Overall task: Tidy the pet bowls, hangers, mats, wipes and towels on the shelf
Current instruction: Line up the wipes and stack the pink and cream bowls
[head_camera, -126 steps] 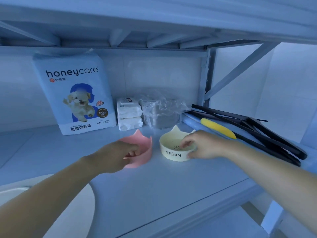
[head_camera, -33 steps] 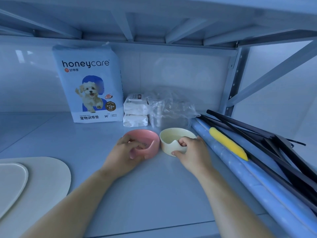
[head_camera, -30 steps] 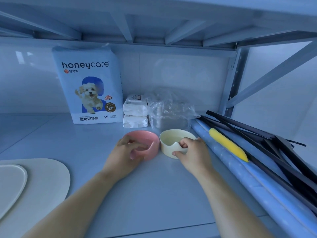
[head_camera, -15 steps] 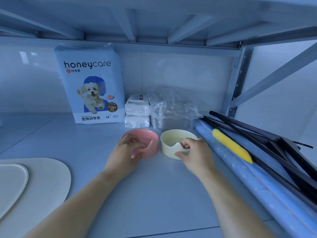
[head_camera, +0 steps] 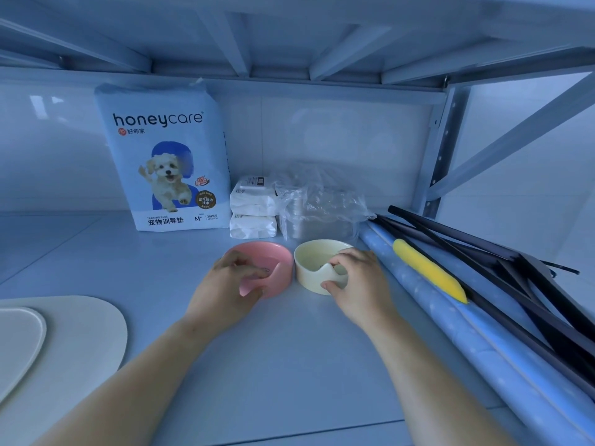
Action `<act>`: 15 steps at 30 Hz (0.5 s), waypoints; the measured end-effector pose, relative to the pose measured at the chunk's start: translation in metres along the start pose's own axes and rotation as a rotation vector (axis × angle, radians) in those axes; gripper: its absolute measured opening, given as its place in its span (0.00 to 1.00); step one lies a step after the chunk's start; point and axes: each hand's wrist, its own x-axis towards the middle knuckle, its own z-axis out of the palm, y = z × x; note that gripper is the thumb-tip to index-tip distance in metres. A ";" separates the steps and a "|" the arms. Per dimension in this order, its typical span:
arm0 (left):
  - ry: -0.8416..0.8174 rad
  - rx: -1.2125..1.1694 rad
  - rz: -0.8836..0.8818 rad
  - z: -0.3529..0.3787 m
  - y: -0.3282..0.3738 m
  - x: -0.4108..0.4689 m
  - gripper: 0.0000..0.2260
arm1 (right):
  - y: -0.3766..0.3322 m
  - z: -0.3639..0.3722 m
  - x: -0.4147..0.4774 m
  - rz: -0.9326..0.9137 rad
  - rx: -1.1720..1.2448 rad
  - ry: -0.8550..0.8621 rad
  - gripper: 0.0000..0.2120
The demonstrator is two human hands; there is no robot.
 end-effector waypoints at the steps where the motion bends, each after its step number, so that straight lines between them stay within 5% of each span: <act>1: 0.008 0.002 0.012 0.000 0.000 0.000 0.13 | 0.000 0.001 0.000 -0.012 -0.008 -0.007 0.13; 15: -0.016 0.081 0.098 -0.006 0.004 0.000 0.10 | -0.008 0.001 -0.003 -0.018 -0.047 -0.122 0.15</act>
